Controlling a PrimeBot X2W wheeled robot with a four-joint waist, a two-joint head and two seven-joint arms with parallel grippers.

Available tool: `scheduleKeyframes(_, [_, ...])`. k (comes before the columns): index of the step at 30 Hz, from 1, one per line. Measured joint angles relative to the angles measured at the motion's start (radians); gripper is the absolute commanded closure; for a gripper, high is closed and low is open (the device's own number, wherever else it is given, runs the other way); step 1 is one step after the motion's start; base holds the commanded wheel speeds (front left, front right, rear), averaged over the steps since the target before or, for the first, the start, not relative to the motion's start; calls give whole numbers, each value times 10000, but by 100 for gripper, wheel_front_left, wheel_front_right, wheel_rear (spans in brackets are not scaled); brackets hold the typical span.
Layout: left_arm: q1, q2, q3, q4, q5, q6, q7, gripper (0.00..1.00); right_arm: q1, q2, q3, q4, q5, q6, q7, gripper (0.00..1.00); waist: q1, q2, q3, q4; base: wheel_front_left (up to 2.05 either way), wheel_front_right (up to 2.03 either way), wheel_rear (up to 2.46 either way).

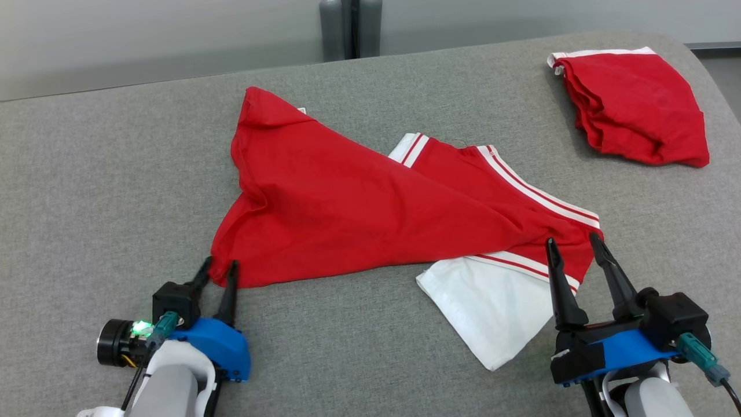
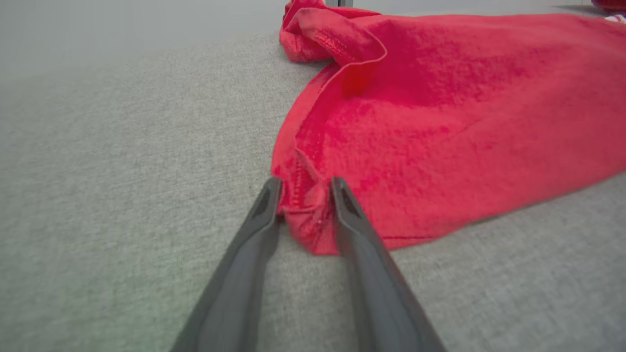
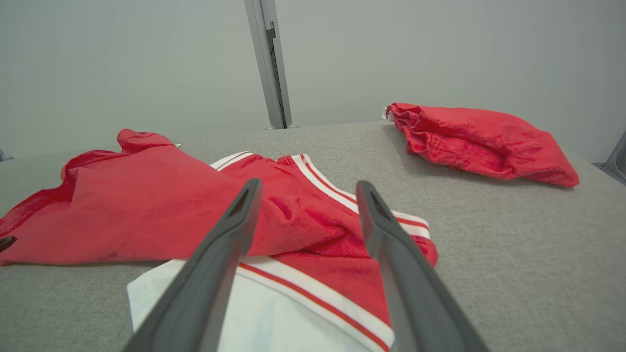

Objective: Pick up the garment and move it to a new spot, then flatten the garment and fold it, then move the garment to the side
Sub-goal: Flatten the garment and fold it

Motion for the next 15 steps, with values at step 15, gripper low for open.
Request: scheduleKeyframes(15, [686, -205, 84, -1987, -399, -13, 21, 100, 1243, -2, 675, -82, -531, 0, 763, 0, 0, 0, -396, 375, 0, 0, 0])
